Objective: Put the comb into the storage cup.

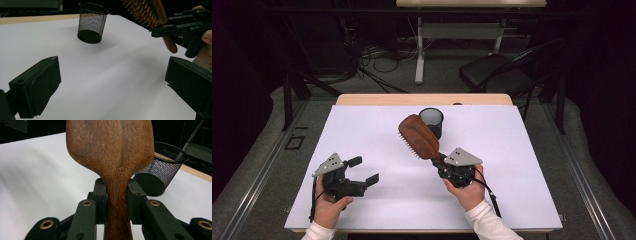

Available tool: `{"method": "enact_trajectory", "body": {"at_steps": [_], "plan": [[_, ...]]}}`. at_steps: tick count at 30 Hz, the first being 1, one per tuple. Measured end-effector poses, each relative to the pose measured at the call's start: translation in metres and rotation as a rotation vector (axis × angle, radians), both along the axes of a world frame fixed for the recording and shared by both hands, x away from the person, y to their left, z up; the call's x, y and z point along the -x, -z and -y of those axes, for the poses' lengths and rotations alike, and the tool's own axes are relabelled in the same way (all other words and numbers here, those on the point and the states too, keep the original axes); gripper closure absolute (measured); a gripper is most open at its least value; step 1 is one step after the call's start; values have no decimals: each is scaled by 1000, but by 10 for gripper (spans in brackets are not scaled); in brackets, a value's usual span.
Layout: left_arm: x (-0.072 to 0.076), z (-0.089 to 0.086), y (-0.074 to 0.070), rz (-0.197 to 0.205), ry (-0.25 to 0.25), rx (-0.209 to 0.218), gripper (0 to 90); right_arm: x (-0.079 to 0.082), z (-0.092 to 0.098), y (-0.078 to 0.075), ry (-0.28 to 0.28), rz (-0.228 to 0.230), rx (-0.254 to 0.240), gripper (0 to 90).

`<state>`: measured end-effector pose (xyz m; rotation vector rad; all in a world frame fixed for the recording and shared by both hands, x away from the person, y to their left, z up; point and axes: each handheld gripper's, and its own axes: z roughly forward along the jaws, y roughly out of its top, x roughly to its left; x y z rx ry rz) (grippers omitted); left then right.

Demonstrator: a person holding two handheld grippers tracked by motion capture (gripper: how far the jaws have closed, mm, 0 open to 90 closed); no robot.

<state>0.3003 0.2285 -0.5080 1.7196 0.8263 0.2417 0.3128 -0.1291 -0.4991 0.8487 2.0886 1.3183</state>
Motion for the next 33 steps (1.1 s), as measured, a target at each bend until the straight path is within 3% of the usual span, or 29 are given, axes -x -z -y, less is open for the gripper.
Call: {"method": "enact_trajectory", "body": {"at_steps": [6, 18, 33], "plan": [[-4, 13, -7, -4, 67, -23, 4, 1, 0, 0, 1, 4, -1, 724], [-16, 33, -22, -35, 76, -48, 6, 3, 3, -2, 16, 21, -14, 724], [-27, 42, -41, -65, 79, 2, 43, 4, 4, -1, 29, 37, -11, 724]]}}
